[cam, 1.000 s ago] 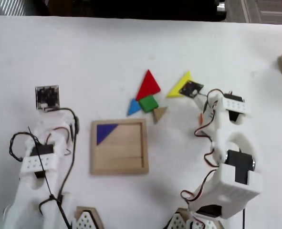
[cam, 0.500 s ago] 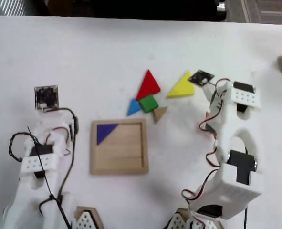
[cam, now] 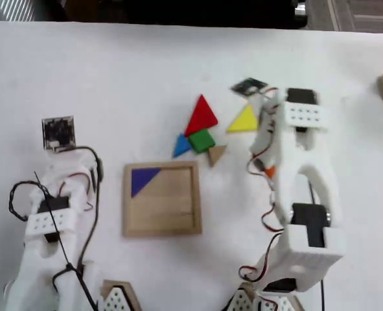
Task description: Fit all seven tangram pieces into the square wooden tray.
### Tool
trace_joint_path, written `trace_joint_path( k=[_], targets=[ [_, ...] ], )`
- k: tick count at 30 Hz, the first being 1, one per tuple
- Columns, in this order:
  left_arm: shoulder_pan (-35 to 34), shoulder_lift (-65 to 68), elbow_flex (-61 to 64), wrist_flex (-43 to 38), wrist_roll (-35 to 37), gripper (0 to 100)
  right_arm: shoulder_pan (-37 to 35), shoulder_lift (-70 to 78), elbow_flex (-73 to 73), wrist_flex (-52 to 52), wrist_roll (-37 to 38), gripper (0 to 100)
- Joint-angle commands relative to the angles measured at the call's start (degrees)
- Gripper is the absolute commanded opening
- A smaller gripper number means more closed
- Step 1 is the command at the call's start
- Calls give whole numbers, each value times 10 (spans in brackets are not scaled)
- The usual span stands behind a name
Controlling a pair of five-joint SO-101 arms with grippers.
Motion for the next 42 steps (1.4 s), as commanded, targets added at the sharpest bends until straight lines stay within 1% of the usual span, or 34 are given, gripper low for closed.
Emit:
trace_joint_path(
  k=[1,6,14,17,21,25,30,31,36,40,42],
  targets=[
    [-9,-16,-11,-13,-5,211,-61,-44,-27,18,-40,38],
    [-9,-16,-11,-13,-5,211,-145,-44,-27,18,-84,38],
    [-9,-16,-11,-13,-5,212,-287,-37,-24,14,-114,39],
    [-9,-16,-11,-13,-5,212,-333,-37,-4,-13,-120,39],
    [-9,-16,-11,-13,-5,212,-385,-37,62,-76,-120,39],
    [-9,-16,-11,-13,-5,212,-404,-37,104,-127,-120,39],
    [-9,-16,-11,-13,-5,213,-404,-37,108,-134,-121,39],
    [-9,-16,-11,-13,-5,213,-404,-37,108,-134,-131,39],
    [-9,-16,-11,-13,-5,213,-406,-36,118,-154,-243,39],
    [-9,-16,-11,-13,-5,214,-423,-36,144,-189,-295,40],
    [-9,-16,-11,-13,-5,214,-433,-36,158,-201,-316,67]
  ],
)
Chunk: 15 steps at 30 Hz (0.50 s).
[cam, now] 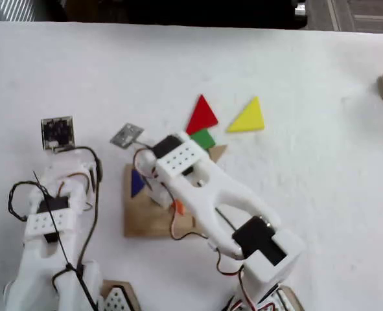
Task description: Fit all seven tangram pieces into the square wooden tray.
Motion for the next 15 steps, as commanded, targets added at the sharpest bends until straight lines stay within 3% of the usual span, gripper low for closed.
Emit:
trace_joint_path(
  k=[1,6,15],
  targets=[
    [-6,-16,-11,-13,-5,214,-18,-36,12,-28,-40,95],
    [-6,-16,-11,-13,-5,214,-20,-36,18,-48,-55,234],
    [-6,-16,-11,-13,-5,214,-11,-44,-20,19,-32,222]
  ],
)
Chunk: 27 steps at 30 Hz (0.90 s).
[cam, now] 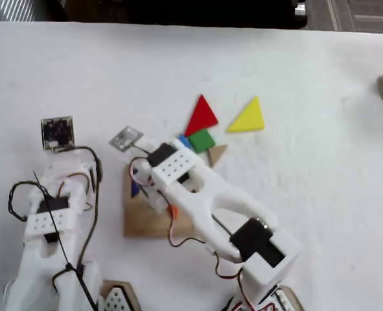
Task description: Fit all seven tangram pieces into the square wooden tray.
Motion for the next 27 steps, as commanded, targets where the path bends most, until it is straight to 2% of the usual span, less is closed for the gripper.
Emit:
trace_joint_path(
  k=[1,5,10,12,19,27],
  targets=[
    [-6,-16,-11,-13,-5,213,8,-44,-46,54,32,223],
    [-6,-19,-9,-13,-5,212,35,-38,-53,62,45,208],
    [-6,-20,-9,-13,-5,211,73,-37,-51,16,49,5],
    [-6,-20,-8,-13,-5,211,84,-37,-49,2,49,44],
    [-6,-20,-8,-13,-5,211,99,-37,9,-98,69,17],
    [-6,-20,-8,-13,-5,211,94,-37,73,-111,75,17]
  ],
)
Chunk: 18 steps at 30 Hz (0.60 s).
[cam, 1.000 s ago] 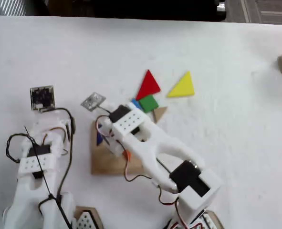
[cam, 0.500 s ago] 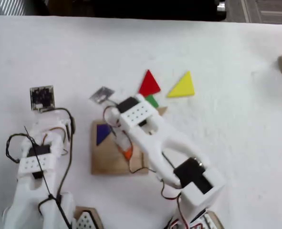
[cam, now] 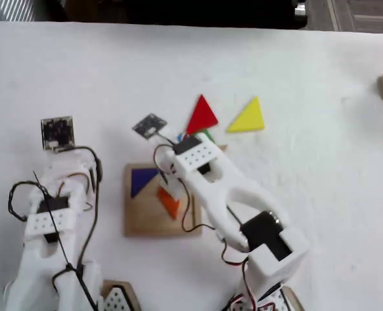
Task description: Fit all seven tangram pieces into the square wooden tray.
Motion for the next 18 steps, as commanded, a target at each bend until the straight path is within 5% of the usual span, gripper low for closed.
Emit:
trace_joint_path(
  k=[1,18],
  targets=[
    [-6,-20,-8,-13,-5,211,0,-39,18,-9,10,17],
    [-6,-20,-8,-13,-5,211,-75,-44,25,-7,-37,17]
  ],
)
